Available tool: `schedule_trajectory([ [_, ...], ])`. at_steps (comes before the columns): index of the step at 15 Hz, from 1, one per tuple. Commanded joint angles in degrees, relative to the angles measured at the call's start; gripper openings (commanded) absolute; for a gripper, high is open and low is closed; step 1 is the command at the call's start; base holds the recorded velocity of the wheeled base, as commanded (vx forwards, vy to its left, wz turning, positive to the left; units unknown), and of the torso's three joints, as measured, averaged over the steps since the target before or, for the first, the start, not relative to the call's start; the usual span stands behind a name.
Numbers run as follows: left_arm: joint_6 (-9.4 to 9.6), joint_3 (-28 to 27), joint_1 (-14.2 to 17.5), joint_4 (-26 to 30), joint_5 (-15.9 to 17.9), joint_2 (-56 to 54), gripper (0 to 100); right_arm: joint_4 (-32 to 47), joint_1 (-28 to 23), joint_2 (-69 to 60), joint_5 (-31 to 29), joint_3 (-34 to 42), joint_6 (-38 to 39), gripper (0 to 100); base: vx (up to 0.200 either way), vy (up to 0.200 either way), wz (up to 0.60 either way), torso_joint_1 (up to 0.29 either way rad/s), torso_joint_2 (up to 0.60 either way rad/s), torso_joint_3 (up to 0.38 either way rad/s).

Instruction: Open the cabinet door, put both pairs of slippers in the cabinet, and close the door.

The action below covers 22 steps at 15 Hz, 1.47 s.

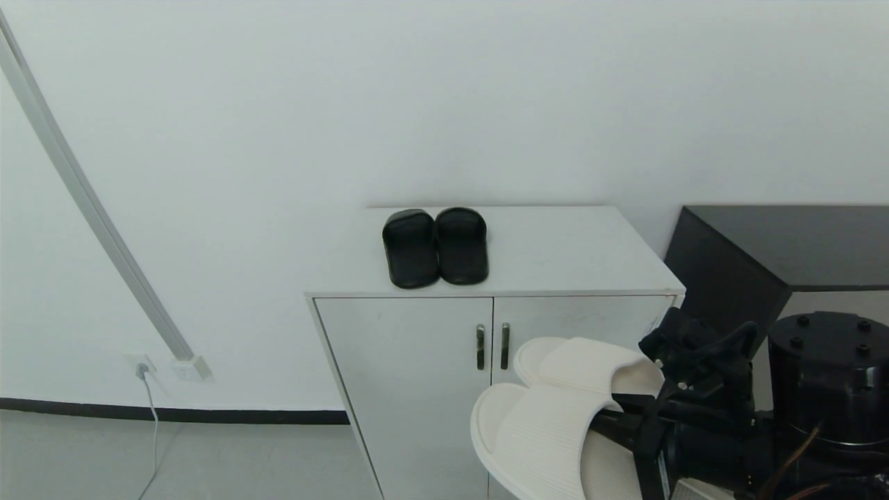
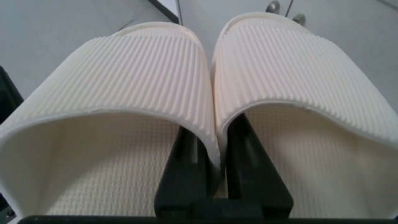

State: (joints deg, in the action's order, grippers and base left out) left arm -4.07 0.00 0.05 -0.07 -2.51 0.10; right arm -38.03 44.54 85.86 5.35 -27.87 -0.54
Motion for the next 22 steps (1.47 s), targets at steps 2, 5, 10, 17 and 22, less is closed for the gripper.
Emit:
schedule_trajectory([
  [2,0.03,0.0,0.04,-0.01,-0.04,0.08,100,-0.02,0.02,0.19,0.01,0.27,-0.08,0,0.0,0.0,0.0,-0.229,0.54,0.317],
  [5,0.12,0.0,0.04,-0.01,-0.04,0.08,100,-0.02,0.1,0.27,0.1,0.36,-0.17,0,0.0,0.0,0.0,-0.212,0.54,0.323],
  [10,0.03,0.0,0.04,-0.01,-0.04,0.08,100,-0.02,0.1,0.63,0.01,0.36,-0.34,0,0.0,0.0,0.0,-0.194,0.51,0.317],
  [17,-0.15,0.0,0.04,-0.01,-0.04,0.08,100,-0.99,0.19,0.98,0.01,0.8,-0.25,0,0.0,0.0,0.0,-0.148,0.48,0.323],
  [22,-0.5,-0.09,0.04,-0.01,-0.3,0.08,100,-1.43,0.37,1.42,0.1,1.5,-0.25,0,0.0,0.0,0.0,-0.094,0.45,0.355],
])
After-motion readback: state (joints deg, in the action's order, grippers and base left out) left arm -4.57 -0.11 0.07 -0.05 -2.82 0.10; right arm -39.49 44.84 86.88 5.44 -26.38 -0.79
